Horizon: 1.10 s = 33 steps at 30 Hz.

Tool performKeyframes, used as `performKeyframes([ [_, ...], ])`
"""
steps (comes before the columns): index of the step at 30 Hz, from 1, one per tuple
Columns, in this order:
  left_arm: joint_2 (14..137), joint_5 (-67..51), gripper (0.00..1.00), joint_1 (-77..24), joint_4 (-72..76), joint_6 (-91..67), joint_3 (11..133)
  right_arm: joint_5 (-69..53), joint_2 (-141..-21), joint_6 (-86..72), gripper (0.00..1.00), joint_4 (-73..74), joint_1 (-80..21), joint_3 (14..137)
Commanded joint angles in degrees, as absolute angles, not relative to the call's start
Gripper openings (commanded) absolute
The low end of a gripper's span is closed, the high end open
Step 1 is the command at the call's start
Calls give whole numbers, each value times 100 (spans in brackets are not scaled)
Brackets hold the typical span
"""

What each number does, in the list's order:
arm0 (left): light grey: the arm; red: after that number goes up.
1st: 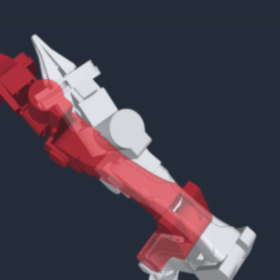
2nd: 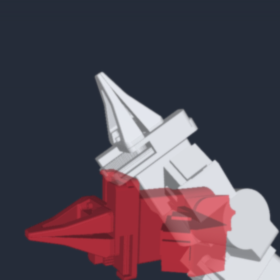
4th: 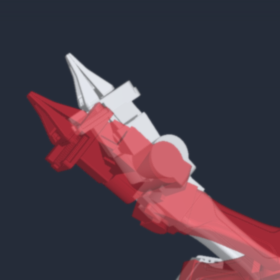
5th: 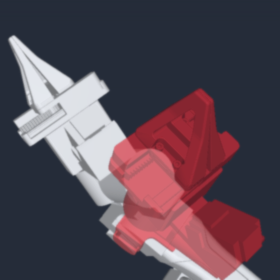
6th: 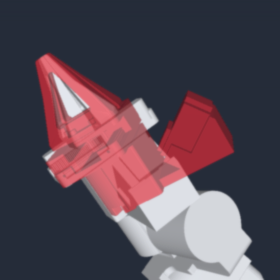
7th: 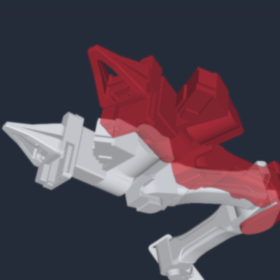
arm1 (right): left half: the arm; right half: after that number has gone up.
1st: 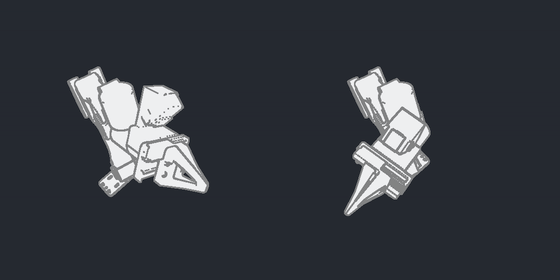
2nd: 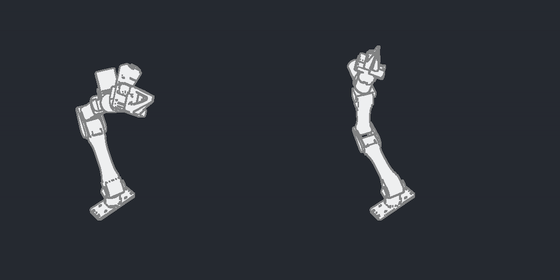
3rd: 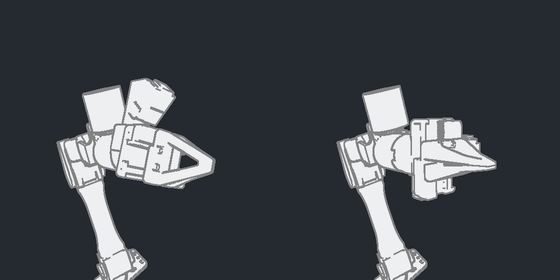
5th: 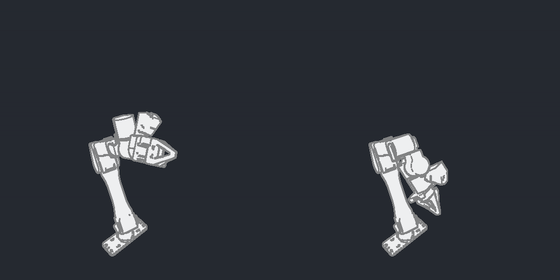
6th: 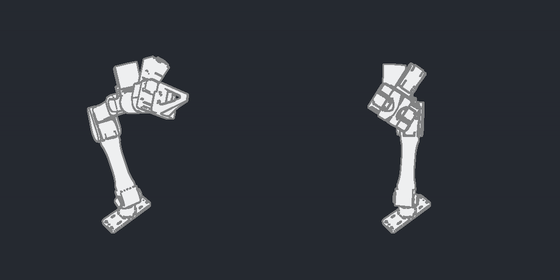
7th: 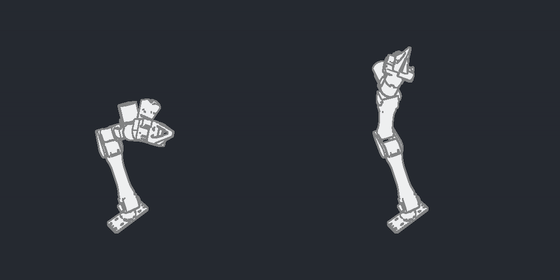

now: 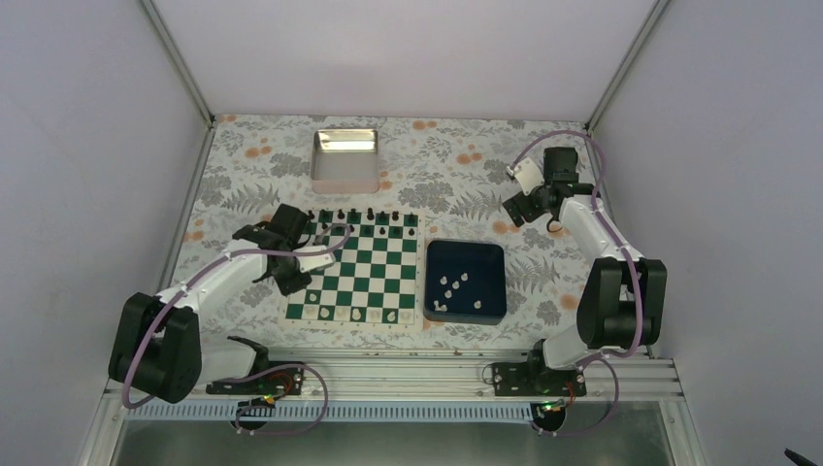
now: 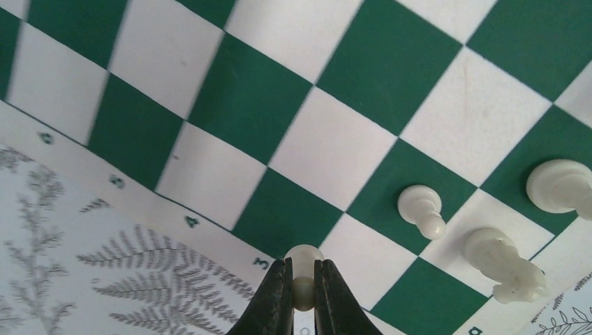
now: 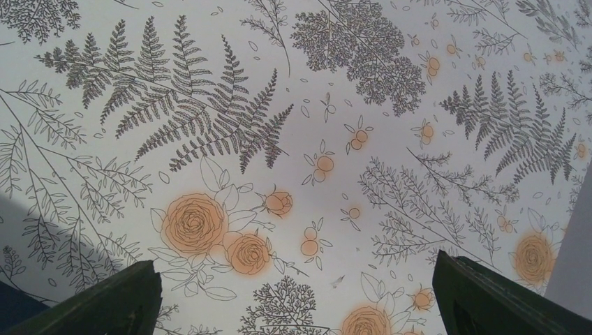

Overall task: Set up the chess pieces on the board
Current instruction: Place the chess piece on the chessboard.

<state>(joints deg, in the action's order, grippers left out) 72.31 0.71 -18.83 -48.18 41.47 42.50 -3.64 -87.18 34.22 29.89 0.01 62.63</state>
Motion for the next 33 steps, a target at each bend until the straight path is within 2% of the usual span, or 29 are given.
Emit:
performKeyframes([
  [1, 7056, -59, 2, -1837, -4544, 4050, 3894, -431, -8791, 3394, 100, 3006, -37, 6390],
  [33, 7042, -389, 2, -1785, -4706, 4014, 3525, -387, -8912, 3420, 100, 3074, -44, 6329],
])
